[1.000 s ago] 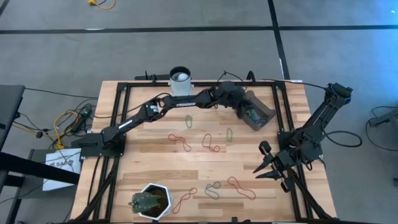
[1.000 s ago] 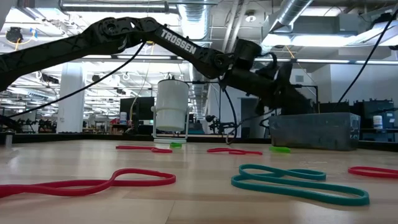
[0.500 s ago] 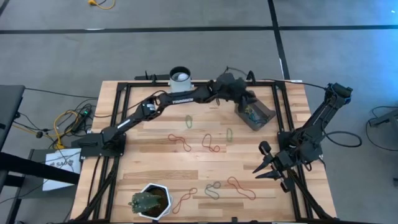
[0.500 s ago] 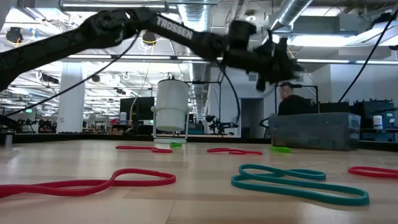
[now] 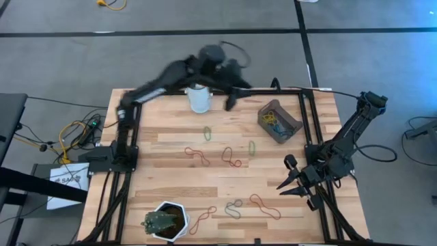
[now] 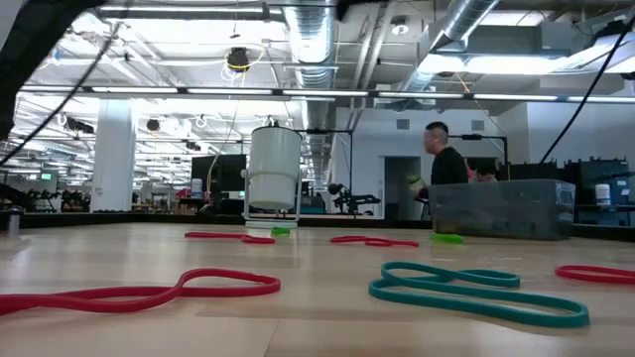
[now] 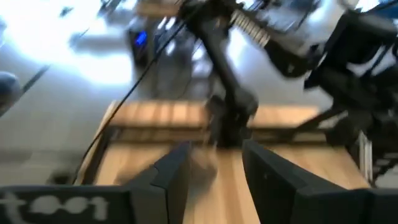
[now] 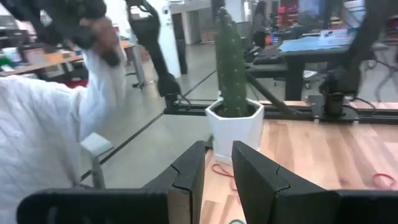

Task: Pick and place items into bin
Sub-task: Put the blue rubber band into the bin, then put the right green rubber band into the bin

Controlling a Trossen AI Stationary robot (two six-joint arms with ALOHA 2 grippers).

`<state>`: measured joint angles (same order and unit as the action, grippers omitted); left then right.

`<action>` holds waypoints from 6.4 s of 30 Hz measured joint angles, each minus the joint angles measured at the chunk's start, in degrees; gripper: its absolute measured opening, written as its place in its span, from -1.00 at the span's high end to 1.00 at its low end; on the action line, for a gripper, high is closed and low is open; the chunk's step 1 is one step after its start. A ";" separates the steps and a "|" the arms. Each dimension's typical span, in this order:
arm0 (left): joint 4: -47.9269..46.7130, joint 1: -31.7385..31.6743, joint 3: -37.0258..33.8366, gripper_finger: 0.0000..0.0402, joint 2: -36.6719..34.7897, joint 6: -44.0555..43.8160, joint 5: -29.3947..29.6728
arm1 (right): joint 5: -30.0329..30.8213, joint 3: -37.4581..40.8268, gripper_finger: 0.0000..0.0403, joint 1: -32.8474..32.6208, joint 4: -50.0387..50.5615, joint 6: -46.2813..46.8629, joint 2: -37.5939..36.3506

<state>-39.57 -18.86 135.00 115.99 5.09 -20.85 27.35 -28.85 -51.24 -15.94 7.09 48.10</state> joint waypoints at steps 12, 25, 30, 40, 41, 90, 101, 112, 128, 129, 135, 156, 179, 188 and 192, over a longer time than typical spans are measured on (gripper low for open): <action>-35.76 10.46 -1.61 0.33 -18.82 -6.38 28.90 | 6.98 0.00 0.62 11.57 -1.22 -2.03 4.47; -39.61 32.53 -16.00 0.33 -30.92 -20.14 57.08 | -16.16 -0.42 0.62 21.79 -24.10 9.35 37.37; -39.83 40.03 -30.50 0.33 -37.29 -26.35 65.64 | -16.96 -4.54 0.62 21.55 -24.83 13.04 47.84; 0.12 49.70 -70.89 0.33 -48.18 -15.44 55.54 | -16.94 -17.04 0.62 20.13 -24.61 8.10 63.72; 5.29 49.93 -73.94 0.33 -48.75 -13.80 54.14 | -16.94 -17.68 0.62 20.03 -23.79 8.11 64.29; 25.98 52.32 -84.11 0.33 -49.92 -13.43 49.21 | -12.19 -20.05 0.62 24.97 -10.11 2.95 66.63; 25.68 52.32 -84.11 0.33 -49.92 -13.43 49.23 | -20.59 -20.21 0.97 25.67 -10.22 2.91 66.42; 23.83 52.32 -84.11 0.33 -49.92 -16.27 49.16 | -2.64 -20.14 0.99 25.66 18.02 1.88 40.17; 23.45 52.32 -84.11 0.33 -49.92 -16.93 50.20 | 29.93 -13.11 1.00 34.27 66.75 24.59 -10.20; 23.47 52.32 -84.11 0.33 -49.92 -16.93 50.76 | 29.77 -10.84 1.00 35.72 66.80 25.33 -11.61; 23.58 52.29 -84.11 0.33 -49.92 -16.95 53.24 | 29.59 0.56 1.00 43.90 60.91 27.90 -14.75; 24.01 52.29 -84.11 0.33 -49.86 -19.25 53.45 | 26.62 14.37 0.98 64.24 38.11 38.30 -0.22; 23.47 52.29 -84.11 0.33 -49.86 -18.18 53.05 | 14.05 11.20 0.62 60.27 5.26 9.88 6.99; 23.49 52.29 -84.11 0.33 -49.86 -18.21 53.10 | -9.66 5.68 0.63 53.56 8.38 8.06 6.18; 23.47 52.30 -84.11 0.33 -49.86 -17.91 53.10 | -14.60 5.70 0.63 49.23 13.55 5.67 11.95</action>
<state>-16.10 33.43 50.89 66.13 -12.82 32.25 12.76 -23.16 -2.02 -2.39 12.76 60.05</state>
